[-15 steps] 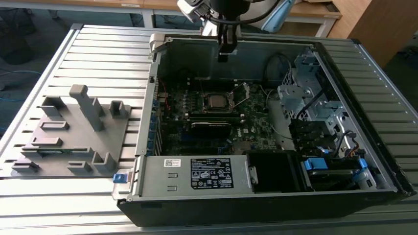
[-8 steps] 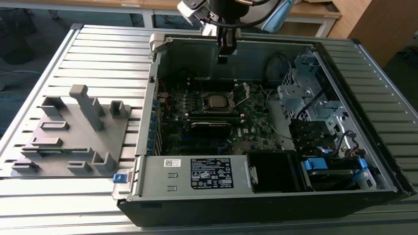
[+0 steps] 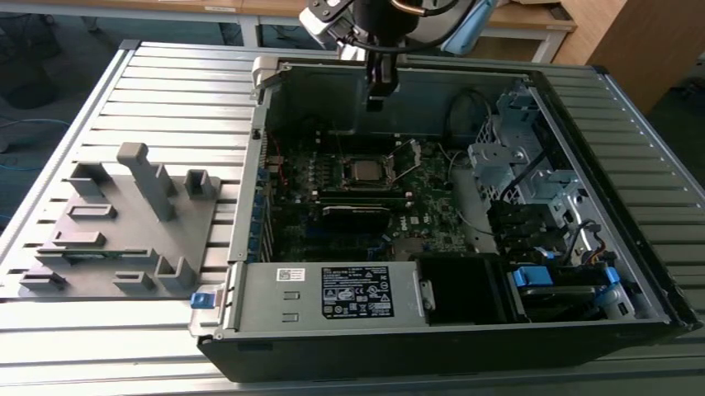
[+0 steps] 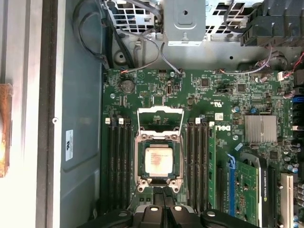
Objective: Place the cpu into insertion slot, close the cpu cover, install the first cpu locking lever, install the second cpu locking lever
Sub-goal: 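Close the cpu cover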
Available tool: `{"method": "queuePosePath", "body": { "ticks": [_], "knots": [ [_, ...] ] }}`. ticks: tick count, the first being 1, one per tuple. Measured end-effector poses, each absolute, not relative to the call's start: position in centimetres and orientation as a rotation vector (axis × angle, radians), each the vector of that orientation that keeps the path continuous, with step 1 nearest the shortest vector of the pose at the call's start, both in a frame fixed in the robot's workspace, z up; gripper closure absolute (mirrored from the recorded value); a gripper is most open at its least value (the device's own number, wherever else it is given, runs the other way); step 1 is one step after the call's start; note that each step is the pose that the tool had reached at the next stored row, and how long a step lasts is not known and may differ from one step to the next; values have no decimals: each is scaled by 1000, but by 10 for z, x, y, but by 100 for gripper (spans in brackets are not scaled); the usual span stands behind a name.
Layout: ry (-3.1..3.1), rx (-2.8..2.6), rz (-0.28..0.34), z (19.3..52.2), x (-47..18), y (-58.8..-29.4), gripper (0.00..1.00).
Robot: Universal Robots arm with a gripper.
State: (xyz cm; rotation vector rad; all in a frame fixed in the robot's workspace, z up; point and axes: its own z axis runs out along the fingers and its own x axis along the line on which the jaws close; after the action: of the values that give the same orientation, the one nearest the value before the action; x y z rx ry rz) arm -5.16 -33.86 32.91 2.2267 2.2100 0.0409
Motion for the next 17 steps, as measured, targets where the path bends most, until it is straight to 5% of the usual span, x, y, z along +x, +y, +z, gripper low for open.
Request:
{"method": "queuePosePath", "body": {
  "ticks": [17],
  "knots": [
    [2210,2227,41,316,-52,-339,90]
  ]
}}
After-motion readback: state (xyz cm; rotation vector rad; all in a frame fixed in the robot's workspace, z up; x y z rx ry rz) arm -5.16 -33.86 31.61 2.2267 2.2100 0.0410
